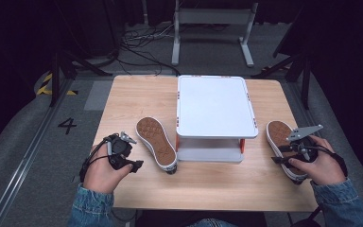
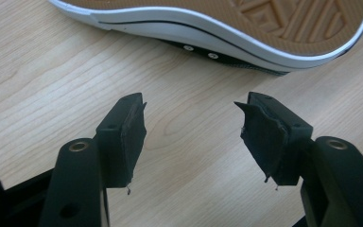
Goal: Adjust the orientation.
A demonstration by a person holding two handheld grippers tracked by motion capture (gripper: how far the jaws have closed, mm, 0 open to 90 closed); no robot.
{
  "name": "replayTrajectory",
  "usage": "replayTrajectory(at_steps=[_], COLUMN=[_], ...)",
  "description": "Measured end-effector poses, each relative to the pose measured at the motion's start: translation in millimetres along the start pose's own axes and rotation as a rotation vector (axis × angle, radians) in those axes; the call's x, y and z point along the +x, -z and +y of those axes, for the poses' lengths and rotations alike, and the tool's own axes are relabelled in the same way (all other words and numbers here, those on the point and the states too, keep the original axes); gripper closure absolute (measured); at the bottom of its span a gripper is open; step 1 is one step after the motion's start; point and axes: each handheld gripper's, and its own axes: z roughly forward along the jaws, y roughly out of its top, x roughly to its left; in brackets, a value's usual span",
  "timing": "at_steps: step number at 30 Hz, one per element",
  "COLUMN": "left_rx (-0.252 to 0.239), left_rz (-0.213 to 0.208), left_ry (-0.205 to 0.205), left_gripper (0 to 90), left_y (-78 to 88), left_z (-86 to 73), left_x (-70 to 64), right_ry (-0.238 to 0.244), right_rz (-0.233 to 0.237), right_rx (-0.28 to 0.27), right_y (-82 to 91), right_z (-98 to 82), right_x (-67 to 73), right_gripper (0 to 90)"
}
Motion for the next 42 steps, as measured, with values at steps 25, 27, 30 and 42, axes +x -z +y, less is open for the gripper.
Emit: replayTrajectory(at_steps=[25,27,30,42], left_rx=[-0.134,-0.138,-0.135,0.031], left_rz=[-0.078,-0.069,-0.081,-0.048], left_ry=[-0.124,-0.139,-0.155,-0.137], left_gripper=[85.0,87.1,87.1,84.5], left_y=[-24.1,-30.1,-38.1,-42.8], left_z=[44.1,48.7,53.7,35.8], left_x=[2.6,3.9,3.1,6.9], right_ry=[0.044,0.05,0.054,0.088], right_rz=[0.005,0.005,-0.003,0.003], right_rx=[-0.009,-0.01,-0.009,-0.01], right_y=[0.9,2.0,4.5,2.3], right_z=[2.5,2.7,1.7,5.2], right_x=[17.9,21.4,25.3,31.1], right_gripper=[50.7,50.7,50.7,50.2])
